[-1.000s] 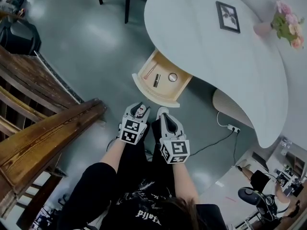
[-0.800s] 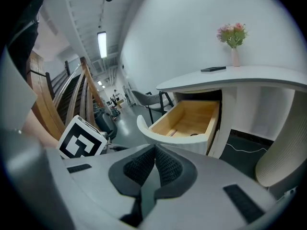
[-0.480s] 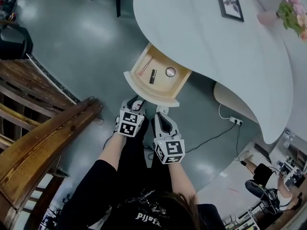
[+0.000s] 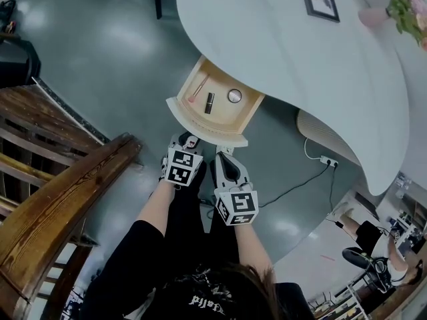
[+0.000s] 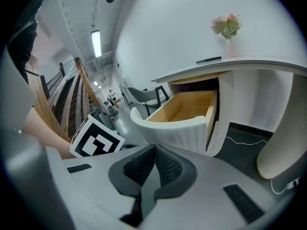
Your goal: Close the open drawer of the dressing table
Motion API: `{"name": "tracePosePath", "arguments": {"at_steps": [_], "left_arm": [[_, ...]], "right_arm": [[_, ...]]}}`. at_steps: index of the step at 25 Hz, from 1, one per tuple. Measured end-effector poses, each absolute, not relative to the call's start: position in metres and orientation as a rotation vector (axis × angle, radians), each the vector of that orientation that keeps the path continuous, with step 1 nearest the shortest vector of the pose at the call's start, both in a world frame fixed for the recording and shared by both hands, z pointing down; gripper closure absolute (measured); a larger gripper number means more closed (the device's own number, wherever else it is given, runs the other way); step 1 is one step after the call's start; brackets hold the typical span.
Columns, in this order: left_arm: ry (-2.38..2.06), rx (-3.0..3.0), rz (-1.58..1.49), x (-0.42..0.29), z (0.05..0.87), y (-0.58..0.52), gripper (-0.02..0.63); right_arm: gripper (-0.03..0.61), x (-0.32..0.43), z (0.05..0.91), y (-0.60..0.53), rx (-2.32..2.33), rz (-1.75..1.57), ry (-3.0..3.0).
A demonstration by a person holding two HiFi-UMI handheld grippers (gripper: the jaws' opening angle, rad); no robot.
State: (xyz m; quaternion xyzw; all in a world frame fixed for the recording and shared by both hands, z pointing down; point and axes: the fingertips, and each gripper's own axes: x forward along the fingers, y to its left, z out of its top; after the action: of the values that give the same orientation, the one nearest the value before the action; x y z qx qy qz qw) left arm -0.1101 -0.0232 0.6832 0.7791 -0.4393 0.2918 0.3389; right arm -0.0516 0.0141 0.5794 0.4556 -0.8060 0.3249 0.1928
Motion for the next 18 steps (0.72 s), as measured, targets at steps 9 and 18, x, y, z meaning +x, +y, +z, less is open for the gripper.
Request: {"name": "tracePosePath", "arguments": {"at_steps": [9, 18], "left_arm": [[-1.104, 2.004, 0.707, -0.1101, 0.6827, -0.0232, 0.489], [-1.113, 1.994, 0.719, -0.1099, 0.6820, -0.0270, 0.491]], "right_arm": [[0.552, -0.0533, 0.5801, 0.0094, 1.275, 0.914, -2.255], [0.552, -0.0581, 0.5778, 0.0091, 1.265, 0.897, -2.264]]}}
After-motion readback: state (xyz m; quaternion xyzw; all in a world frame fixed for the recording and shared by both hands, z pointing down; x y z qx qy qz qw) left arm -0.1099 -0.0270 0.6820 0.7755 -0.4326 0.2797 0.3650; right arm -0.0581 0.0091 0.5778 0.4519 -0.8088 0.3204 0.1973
